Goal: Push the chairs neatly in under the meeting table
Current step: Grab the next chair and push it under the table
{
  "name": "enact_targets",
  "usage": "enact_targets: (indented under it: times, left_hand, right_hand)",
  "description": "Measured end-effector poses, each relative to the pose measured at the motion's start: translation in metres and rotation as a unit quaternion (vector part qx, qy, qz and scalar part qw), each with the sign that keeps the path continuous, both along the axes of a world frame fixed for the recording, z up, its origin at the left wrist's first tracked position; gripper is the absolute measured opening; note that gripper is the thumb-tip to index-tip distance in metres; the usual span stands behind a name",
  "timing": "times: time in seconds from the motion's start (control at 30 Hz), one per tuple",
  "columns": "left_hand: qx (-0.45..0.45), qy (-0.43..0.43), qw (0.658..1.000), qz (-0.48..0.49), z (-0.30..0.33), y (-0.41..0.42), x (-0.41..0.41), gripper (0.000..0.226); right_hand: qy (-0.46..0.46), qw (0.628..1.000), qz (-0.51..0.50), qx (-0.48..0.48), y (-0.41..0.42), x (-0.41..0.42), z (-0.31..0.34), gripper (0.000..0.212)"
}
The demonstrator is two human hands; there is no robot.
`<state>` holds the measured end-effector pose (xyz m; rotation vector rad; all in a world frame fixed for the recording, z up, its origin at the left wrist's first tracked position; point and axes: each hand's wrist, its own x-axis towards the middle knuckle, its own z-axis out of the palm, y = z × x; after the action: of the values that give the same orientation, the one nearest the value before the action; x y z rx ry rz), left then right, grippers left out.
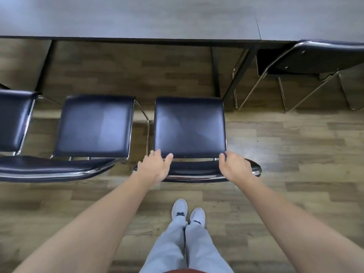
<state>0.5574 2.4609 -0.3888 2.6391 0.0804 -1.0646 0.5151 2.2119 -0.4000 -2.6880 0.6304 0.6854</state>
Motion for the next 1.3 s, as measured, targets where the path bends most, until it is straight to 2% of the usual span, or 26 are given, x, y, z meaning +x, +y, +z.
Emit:
enact_targets:
  times: [0.13, 0.3, 0.5, 0.63, 0.77, 0.83, 0.9, 0.93, 0.97, 1.03, 1.1, 1.3]
  left_hand:
    - [0.082, -0.007, 0.994, -0.076, -0.015, -0.001, -0.018, 0.07]
    - [0.125, 0.009, 0.99, -0.064, -0.014, -0.001, -0.024, 0.071]
    - [0.125, 0.002, 0.991, 0.052, -0.012, 0.009, -0.028, 0.076]
    - [0.061, 0.004, 0.974, 0.22, -0.01, 0.003, -0.034, 0.083]
    - [-0.012, -0.017, 0.915, 0.403, -0.01, -0.009, -0.037, 0.097]
    - [-0.076, -0.031, 0.859, 0.506, -0.018, -0.011, -0.038, 0.109]
    - [-0.144, -0.022, 0.781, 0.607, -0.022, -0.013, -0.037, 0.114]
    - [-0.164, -0.013, 0.753, 0.637, -0.024, -0.012, -0.035, 0.112]
    - [-0.175, -0.005, 0.739, 0.651, -0.024, -0.011, -0.032, 0.107]
    - [-0.183, 0.007, 0.741, 0.646, -0.023, -0.01, -0.029, 0.096]
    - [-0.183, 0.011, 0.75, 0.635, -0.024, -0.008, -0.028, 0.09]
    - [-0.176, 0.003, 0.773, 0.61, -0.027, -0.003, -0.027, 0.099]
  right_hand:
    - [0.042, 0.998, 0.03, -0.04, 0.006, -0.012, -0.014, 0.045]
    - [0.078, 0.996, 0.024, -0.032, -0.002, -0.013, -0.021, 0.05]
    - [0.106, 0.992, -0.024, -0.063, -0.024, -0.013, -0.016, 0.054]
    - [0.08, 0.992, -0.088, -0.046, -0.032, -0.02, -0.016, 0.058]
    - [0.066, 0.981, -0.182, -0.012, -0.032, -0.023, -0.014, 0.059]
    - [0.042, 0.965, -0.259, 0.022, -0.03, -0.025, -0.014, 0.065]
    - [0.003, 0.927, -0.366, 0.079, -0.027, -0.025, -0.02, 0.08]
    - [-0.02, 0.9, -0.421, 0.111, -0.026, -0.024, -0.023, 0.088]
    - [-0.04, 0.873, -0.466, 0.141, -0.025, -0.023, -0.023, 0.093]
    - [-0.052, 0.834, -0.522, 0.169, -0.024, -0.021, -0.027, 0.089]
    - [-0.041, 0.819, -0.544, 0.179, -0.027, -0.017, -0.03, 0.08]
    - [-0.017, 0.845, -0.517, 0.137, -0.032, -0.013, -0.046, 0.073]
